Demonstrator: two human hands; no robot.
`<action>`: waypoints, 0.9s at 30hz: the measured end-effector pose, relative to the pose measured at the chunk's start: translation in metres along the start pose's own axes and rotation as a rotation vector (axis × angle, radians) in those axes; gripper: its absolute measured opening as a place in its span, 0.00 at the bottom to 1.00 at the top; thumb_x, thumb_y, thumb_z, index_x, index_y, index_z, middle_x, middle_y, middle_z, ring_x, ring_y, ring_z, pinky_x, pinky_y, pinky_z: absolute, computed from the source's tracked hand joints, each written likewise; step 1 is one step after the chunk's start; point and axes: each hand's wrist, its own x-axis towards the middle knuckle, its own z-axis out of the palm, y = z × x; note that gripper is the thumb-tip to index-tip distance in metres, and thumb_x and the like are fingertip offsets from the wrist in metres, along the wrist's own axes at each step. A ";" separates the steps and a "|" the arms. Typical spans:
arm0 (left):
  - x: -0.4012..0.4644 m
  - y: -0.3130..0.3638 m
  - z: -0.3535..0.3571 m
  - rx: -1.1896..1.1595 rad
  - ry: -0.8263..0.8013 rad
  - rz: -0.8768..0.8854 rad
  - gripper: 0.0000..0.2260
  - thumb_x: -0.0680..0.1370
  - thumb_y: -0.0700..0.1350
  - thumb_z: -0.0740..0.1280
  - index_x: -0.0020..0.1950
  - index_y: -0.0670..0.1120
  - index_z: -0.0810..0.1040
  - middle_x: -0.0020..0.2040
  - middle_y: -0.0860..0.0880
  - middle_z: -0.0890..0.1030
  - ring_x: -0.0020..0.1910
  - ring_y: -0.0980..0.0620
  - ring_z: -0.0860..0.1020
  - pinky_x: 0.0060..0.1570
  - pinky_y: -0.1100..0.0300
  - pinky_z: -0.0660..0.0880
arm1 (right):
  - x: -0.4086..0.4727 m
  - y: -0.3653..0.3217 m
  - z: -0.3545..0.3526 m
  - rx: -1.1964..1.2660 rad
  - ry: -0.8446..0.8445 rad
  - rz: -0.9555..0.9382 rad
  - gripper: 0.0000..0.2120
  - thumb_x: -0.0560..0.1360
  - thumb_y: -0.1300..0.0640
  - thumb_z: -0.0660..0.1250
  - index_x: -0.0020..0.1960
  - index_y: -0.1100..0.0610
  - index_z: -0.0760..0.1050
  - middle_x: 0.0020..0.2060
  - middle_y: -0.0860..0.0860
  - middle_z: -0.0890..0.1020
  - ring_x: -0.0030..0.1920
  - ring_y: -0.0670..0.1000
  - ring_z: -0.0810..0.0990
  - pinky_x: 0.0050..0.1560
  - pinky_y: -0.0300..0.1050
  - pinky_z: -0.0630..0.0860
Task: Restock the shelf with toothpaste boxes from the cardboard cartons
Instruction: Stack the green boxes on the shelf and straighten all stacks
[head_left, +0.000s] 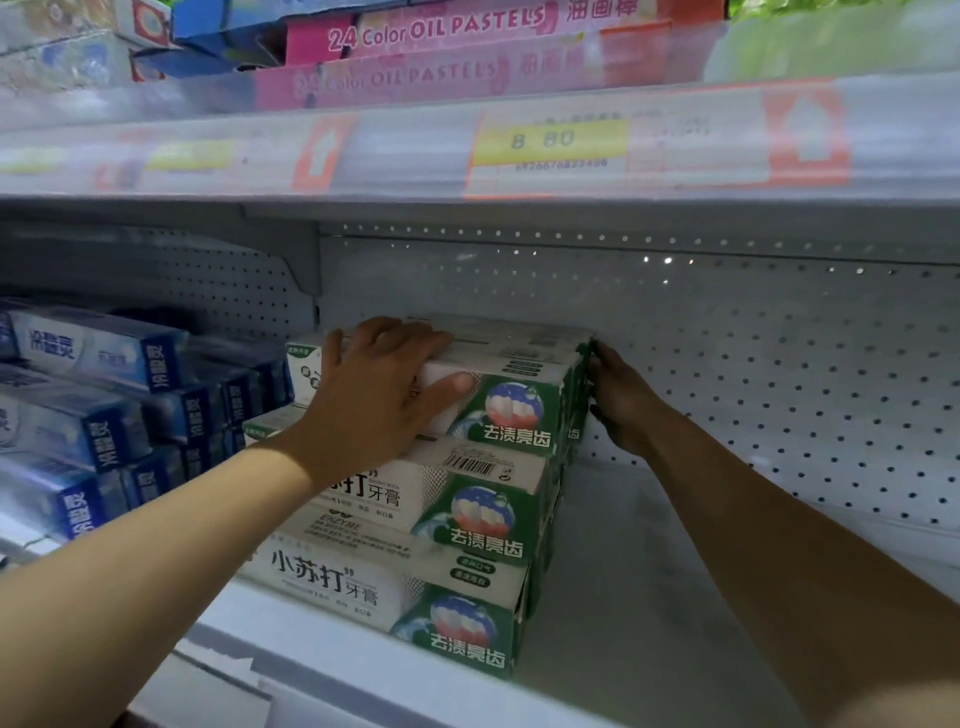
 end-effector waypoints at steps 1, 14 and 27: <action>-0.001 -0.001 0.000 -0.001 0.009 0.011 0.44 0.68 0.76 0.39 0.68 0.50 0.72 0.68 0.50 0.73 0.68 0.46 0.65 0.66 0.40 0.56 | 0.000 0.000 0.000 0.012 -0.004 -0.001 0.22 0.83 0.58 0.49 0.77 0.50 0.53 0.72 0.51 0.65 0.68 0.51 0.67 0.64 0.43 0.65; -0.009 0.003 -0.002 0.018 0.033 0.001 0.35 0.70 0.69 0.48 0.70 0.51 0.70 0.69 0.49 0.70 0.69 0.45 0.64 0.66 0.45 0.55 | -0.022 0.017 -0.017 -0.065 0.044 0.138 0.19 0.78 0.72 0.55 0.68 0.65 0.68 0.63 0.64 0.75 0.53 0.59 0.77 0.52 0.46 0.75; -0.009 0.009 -0.002 0.044 0.007 0.031 0.34 0.71 0.68 0.49 0.68 0.49 0.72 0.67 0.47 0.73 0.68 0.43 0.66 0.65 0.42 0.59 | -0.028 0.019 -0.020 -0.134 -0.125 0.123 0.26 0.76 0.77 0.54 0.73 0.64 0.60 0.69 0.60 0.68 0.66 0.58 0.71 0.61 0.40 0.68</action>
